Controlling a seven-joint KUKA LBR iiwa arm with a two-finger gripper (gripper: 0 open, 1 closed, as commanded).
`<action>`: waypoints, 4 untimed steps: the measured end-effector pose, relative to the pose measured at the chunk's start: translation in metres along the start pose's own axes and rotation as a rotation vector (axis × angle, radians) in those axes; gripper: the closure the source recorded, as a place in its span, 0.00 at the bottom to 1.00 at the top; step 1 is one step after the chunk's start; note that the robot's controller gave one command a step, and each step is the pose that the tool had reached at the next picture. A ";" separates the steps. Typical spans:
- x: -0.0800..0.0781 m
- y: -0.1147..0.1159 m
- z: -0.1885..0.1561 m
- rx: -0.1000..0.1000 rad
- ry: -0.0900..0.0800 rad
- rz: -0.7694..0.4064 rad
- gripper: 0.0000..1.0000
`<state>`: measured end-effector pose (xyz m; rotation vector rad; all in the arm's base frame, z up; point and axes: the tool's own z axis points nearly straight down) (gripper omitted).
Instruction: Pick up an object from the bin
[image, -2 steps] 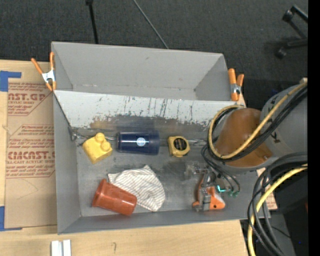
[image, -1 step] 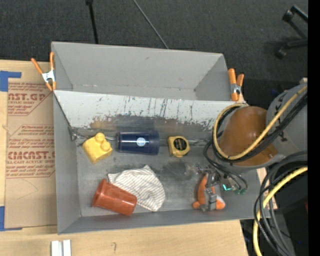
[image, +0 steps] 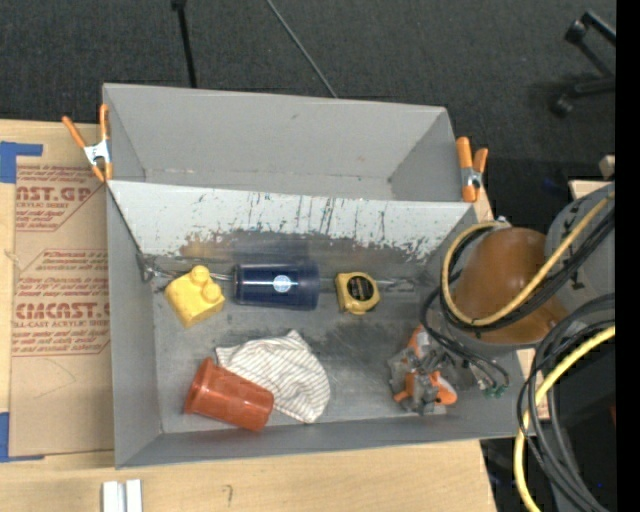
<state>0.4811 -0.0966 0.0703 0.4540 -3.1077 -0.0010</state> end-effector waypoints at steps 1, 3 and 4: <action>-0.004 -0.001 -0.002 0.005 -0.015 0.000 0.00; -0.072 -0.033 0.000 0.000 -0.004 -0.519 1.00; -0.072 -0.033 0.000 0.000 -0.004 -0.520 1.00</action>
Offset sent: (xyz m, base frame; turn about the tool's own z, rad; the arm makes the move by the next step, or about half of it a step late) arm 0.0000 0.0000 0.0000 0.0000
